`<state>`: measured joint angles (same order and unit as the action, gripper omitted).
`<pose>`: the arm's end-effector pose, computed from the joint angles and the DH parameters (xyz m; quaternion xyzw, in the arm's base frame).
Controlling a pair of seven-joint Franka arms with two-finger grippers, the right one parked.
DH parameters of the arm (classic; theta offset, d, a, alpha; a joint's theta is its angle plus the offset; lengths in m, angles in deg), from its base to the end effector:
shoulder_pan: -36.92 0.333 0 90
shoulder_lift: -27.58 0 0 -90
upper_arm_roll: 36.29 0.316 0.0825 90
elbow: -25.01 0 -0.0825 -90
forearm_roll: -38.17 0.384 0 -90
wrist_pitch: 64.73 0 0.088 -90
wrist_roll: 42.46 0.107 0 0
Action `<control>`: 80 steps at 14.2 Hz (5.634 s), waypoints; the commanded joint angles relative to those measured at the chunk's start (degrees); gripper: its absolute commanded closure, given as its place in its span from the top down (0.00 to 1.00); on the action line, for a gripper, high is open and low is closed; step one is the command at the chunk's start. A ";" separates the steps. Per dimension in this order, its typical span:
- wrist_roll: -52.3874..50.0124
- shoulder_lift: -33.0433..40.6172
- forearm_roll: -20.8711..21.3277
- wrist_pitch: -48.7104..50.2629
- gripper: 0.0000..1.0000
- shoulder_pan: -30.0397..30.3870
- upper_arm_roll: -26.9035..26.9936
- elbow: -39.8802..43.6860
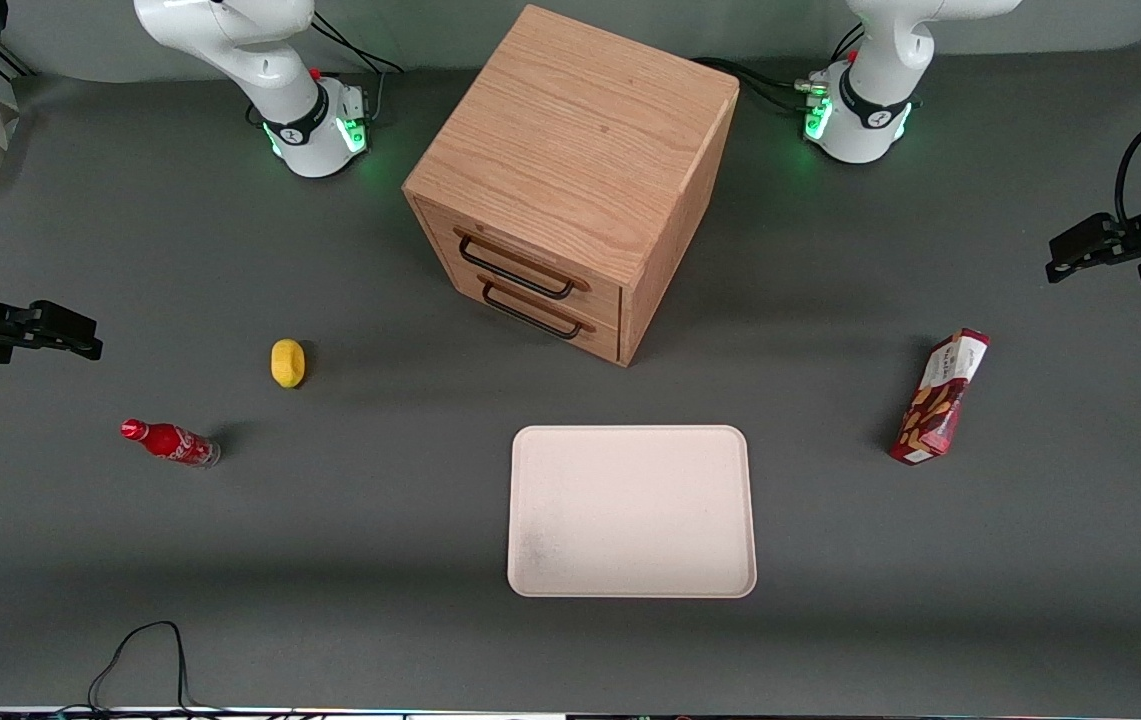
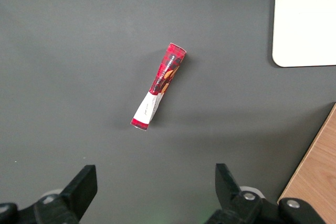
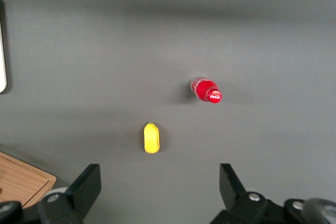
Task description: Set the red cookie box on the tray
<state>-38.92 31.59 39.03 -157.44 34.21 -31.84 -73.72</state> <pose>0.5336 0.0191 0.5945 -0.9997 0.0163 0.0178 0.0040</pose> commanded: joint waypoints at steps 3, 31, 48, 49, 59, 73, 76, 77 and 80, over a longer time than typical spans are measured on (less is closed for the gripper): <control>0.06 -0.05 1.08 -0.53 1.00 -0.01 0.21 -0.50; 20.80 -23.35 2.57 -40.44 0.00 -3.53 4.70 -18.35; -17.68 -44.33 -7.71 -3.16 0.00 -16.09 -0.75 39.21; -18.13 -46.09 -7.71 -4.74 0.00 -16.70 -1.19 39.92; -28.95 -58.41 -7.01 -21.89 0.00 -20.40 -4.53 39.05; -17.03 -34.27 -4.37 -6.46 1.00 -10.58 -4.62 23.60; -13.22 -21.63 -3.94 -5.80 1.00 -4.69 -4.62 12.02; -12.69 -18.37 -3.59 -5.72 1.00 -3.45 -4.62 9.11; -9.54 -9.92 -2.62 -6.16 1.00 0.50 -4.53 2.25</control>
<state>-50.63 13.42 35.35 -161.75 32.86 -35.89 -62.17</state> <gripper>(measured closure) 0.000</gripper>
